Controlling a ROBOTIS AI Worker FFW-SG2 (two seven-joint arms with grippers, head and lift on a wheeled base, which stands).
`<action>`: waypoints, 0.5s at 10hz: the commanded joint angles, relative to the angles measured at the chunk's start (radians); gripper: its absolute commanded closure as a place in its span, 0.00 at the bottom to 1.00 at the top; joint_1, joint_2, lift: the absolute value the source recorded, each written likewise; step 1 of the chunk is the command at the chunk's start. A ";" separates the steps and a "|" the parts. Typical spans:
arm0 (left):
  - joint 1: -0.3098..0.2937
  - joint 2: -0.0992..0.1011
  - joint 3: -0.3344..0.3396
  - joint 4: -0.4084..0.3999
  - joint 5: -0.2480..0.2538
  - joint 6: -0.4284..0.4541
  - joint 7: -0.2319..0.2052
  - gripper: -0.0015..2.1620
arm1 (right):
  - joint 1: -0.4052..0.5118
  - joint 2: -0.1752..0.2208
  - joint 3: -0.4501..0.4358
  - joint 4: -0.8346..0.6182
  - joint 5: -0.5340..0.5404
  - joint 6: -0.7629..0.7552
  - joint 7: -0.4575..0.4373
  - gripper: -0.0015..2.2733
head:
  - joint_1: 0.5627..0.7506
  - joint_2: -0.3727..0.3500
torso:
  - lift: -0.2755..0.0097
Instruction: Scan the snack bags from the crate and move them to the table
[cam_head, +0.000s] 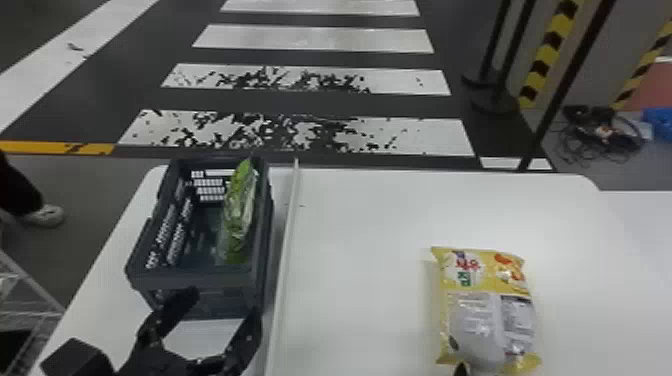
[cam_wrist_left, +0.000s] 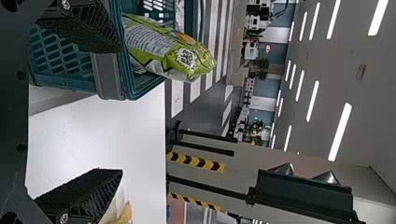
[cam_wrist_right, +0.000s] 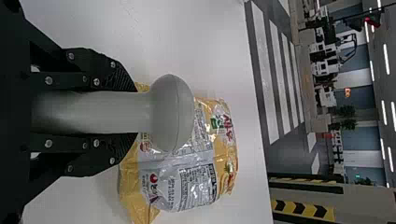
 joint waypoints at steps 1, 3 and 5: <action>-0.001 0.000 0.001 0.001 0.001 -0.002 -0.001 0.04 | -0.003 0.000 -0.001 0.007 0.000 -0.009 0.000 0.99 | 0.70 0.52 | 0.63; -0.003 0.000 0.001 0.001 0.001 -0.002 -0.001 0.04 | -0.008 -0.002 -0.003 0.012 -0.006 -0.019 0.000 0.99 | 0.70 0.52 | 0.63; -0.003 -0.002 0.002 0.000 0.001 -0.002 -0.001 0.04 | 0.005 -0.010 -0.023 -0.019 -0.012 -0.025 0.000 0.99 | 0.70 0.51 | 0.63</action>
